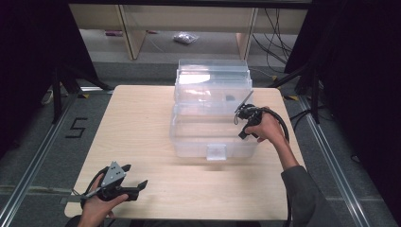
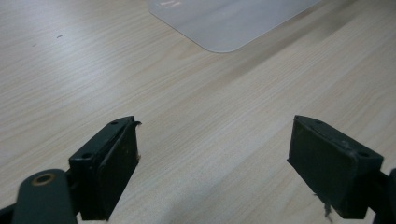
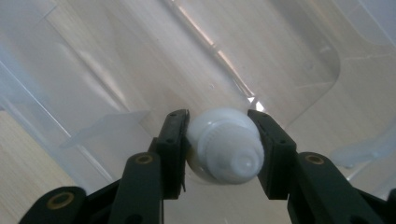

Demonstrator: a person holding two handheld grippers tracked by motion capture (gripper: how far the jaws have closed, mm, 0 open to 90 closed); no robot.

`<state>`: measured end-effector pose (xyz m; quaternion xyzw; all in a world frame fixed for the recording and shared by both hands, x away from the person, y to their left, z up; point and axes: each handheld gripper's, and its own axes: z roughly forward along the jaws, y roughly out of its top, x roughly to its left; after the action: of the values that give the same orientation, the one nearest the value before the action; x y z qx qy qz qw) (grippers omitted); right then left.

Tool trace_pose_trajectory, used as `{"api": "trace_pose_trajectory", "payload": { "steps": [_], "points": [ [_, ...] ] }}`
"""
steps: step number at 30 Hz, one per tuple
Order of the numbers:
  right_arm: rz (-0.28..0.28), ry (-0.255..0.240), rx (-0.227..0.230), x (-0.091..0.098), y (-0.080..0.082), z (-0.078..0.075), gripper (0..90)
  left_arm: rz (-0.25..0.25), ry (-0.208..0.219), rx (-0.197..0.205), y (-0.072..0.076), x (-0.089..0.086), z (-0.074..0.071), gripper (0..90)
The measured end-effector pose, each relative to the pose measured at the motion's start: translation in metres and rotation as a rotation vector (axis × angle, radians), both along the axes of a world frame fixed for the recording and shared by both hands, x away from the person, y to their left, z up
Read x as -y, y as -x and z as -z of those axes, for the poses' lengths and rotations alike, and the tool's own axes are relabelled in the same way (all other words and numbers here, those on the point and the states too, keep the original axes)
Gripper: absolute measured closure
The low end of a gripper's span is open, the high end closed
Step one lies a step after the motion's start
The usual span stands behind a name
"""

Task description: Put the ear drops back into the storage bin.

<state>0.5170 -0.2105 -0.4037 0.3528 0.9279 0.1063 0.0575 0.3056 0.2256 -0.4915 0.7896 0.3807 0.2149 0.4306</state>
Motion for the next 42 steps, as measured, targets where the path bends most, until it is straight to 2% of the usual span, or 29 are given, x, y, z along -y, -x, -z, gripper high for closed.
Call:
{"api": "trace_pose_trajectory", "payload": {
  "steps": [4,10,12,13,16,18,19,20,22,24,29,31,37,39,41,42],
  "points": [
    [0.007,0.005,-0.023,-0.001,-0.002,0.005,59.9,0.000,0.000,0.000,0.000,0.000,0.000,15.4],
    [0.015,0.012,-0.033,0.000,-0.004,0.012,59.9,0.000,0.000,-0.001,0.000,0.000,0.000,15.4],
    [-0.010,0.012,-0.019,0.001,-0.006,0.014,59.9,0.000,0.001,-0.002,0.000,0.000,0.000,15.4],
    [0.015,0.010,-0.035,0.000,-0.005,0.014,59.9,0.000,0.001,-0.002,0.000,0.000,0.000,15.4],
    [0.004,0.020,-0.031,0.000,-0.005,0.016,59.9,0.000,0.001,-0.001,0.000,0.000,0.000,15.4],
    [0.018,0.014,-0.044,-0.001,-0.006,0.017,59.9,0.000,0.001,-0.001,0.000,0.000,0.000,15.4],
    [0.003,0.018,-0.043,0.000,-0.007,0.018,59.9,0.000,0.000,-0.001,0.000,0.000,0.000,15.4],
    [0.019,0.022,-0.043,-0.001,-0.006,0.019,59.9,0.000,0.001,-0.001,0.000,0.000,0.000,15.4],
    [0.015,0.024,-0.045,-0.001,-0.007,0.020,59.9,0.000,0.001,-0.002,0.000,0.000,0.000,15.4],
    [0.027,0.024,-0.053,-0.002,-0.007,0.020,59.9,0.001,0.001,-0.002,0.000,0.000,0.000,15.4],
    [0.008,0.033,-0.054,-0.003,-0.008,0.023,59.8,0.001,0.001,0.000,0.000,0.000,0.000,15.4],
    [0.030,0.033,-0.065,-0.004,-0.008,0.022,59.8,0.000,0.001,-0.001,0.000,0.000,0.000,15.4],
    [0.021,0.033,-0.064,-0.003,-0.009,0.023,59.9,0.001,0.001,-0.001,0.000,0.000,0.000,15.4],
    [0.042,0.039,-0.078,-0.005,-0.008,0.023,59.8,0.000,0.001,0.000,0.000,0.000,0.000,15.5],
    [0.021,0.045,-0.073,-0.003,-0.009,0.024,59.8,0.001,0.001,0.000,0.000,0.000,0.000,15.4],
    [0.037,0.046,-0.081,-0.005,-0.008,0.024,59.8,0.000,0.000,0.000,0.000,0.000,0.000,15.4]
  ]
}}
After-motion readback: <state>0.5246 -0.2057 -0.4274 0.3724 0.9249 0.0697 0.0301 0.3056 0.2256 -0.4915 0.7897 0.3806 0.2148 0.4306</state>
